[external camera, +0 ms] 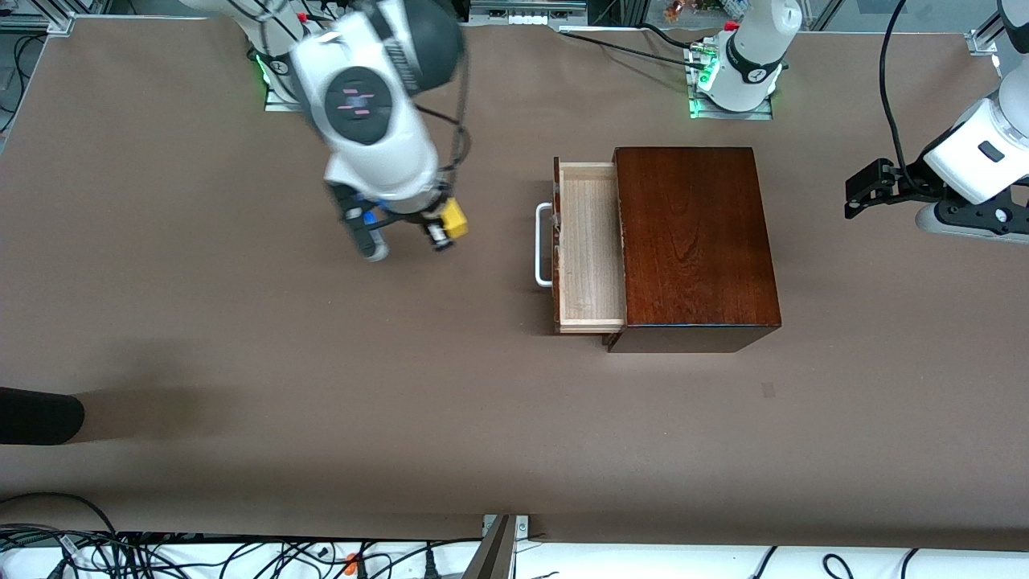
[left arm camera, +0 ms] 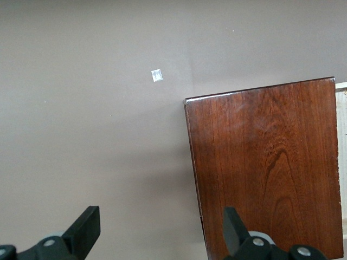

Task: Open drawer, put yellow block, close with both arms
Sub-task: 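Carry the yellow cube with the right gripper over the open drawer, then release the cube into the drawer and withdraw the right gripper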

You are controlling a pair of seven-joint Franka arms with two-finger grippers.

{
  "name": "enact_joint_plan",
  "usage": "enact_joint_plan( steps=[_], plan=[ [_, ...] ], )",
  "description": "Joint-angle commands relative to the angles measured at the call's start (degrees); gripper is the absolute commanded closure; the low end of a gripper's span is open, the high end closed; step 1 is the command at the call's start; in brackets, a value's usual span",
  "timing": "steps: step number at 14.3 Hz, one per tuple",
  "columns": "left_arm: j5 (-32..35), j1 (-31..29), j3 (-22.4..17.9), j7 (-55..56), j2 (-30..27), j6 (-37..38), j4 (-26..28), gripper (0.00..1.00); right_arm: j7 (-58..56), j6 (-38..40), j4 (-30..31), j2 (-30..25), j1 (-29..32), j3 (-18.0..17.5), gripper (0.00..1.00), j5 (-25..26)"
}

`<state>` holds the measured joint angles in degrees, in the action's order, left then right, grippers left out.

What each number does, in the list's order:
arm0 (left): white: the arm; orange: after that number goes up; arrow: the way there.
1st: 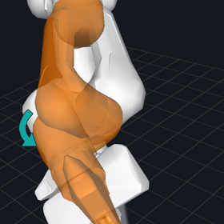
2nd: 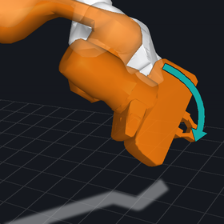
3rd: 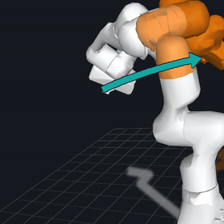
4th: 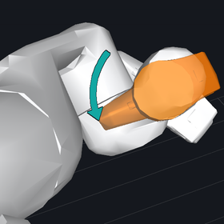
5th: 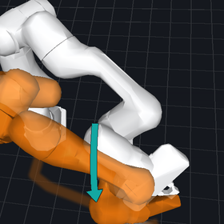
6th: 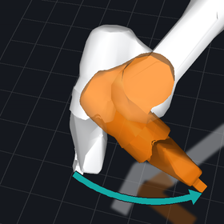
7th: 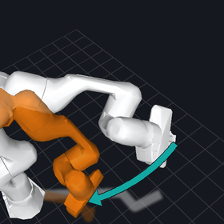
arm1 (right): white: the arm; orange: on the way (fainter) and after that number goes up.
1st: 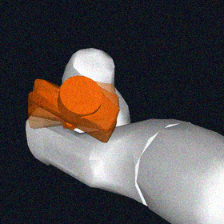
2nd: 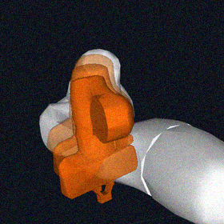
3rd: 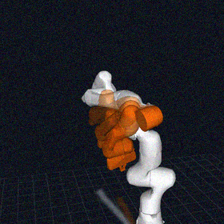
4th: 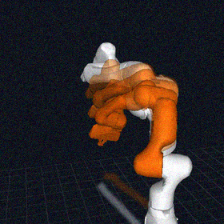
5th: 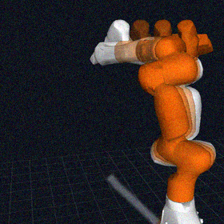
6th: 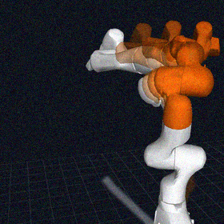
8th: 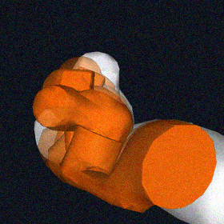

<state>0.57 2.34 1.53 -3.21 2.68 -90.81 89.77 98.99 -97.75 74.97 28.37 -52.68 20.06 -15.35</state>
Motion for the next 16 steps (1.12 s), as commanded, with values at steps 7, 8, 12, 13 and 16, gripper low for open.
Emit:
enact_joint_plan(
  steps=[7, 8, 12, 13, 16],
  plan=[
    [-1.36, -0.23, 0.05, -0.13, 1.10, 1.43, -1.88, 0.00, 30.18, -6.38, -14.59, 12.40, -1.28, -6.69, 1.00, -6.97],
    [-1.36, -0.23, 0.05, -0.13, 1.10, 1.34, -1.88, 0.00, 32.21, -8.57, -14.59, 13.37, -1.46, -7.31, 1.00, -6.97],
    [-1.36, -0.23, 0.05, -0.13, 1.19, 1.34, -1.88, 0.00, 35.73, -15.26, -14.59, 16.88, -3.92, -7.58, 1.00, -6.88],
    [-1.36, -0.23, 0.05, -0.13, 1.19, 1.42, -1.88, 0.00, 36.18, -16.67, -14.59, 17.85, -4.62, -7.58, 1.00, -6.88],
    [-1.36, -0.22, 0.22, -0.04, 1.27, 1.42, -1.97, 0.00, 36.62, -19.22, -14.59, 20.05, -5.50, -7.58, 1.00, -6.88]
  ],
)
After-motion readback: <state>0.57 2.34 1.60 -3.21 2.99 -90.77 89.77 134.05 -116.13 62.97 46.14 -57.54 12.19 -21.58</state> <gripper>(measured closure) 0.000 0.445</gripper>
